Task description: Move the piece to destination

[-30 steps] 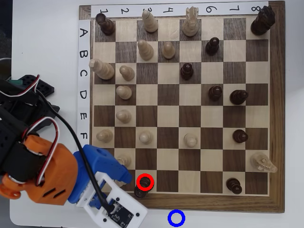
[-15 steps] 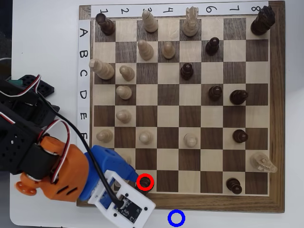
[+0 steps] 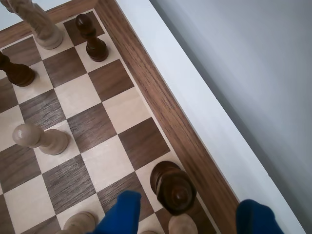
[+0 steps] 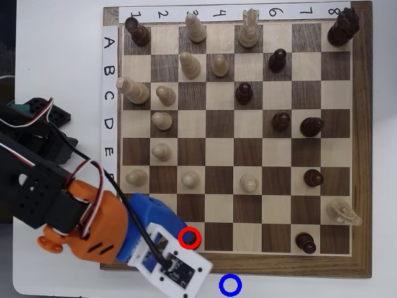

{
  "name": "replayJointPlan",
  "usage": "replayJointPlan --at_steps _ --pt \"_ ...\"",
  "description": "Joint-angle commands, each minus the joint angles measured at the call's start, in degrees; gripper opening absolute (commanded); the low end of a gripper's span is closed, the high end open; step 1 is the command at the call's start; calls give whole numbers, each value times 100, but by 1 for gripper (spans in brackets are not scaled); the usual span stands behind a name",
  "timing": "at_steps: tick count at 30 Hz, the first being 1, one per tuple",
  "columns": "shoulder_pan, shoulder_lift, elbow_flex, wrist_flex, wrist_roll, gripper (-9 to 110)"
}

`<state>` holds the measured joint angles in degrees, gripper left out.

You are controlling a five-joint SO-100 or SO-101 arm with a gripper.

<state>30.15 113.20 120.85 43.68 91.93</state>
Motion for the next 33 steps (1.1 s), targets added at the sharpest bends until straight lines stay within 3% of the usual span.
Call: replayJointPlan --at_steps 1,33 --pt "-53 -149 -88 -589 -193 28" --pt "53 -510 -44 -976 -325 20"
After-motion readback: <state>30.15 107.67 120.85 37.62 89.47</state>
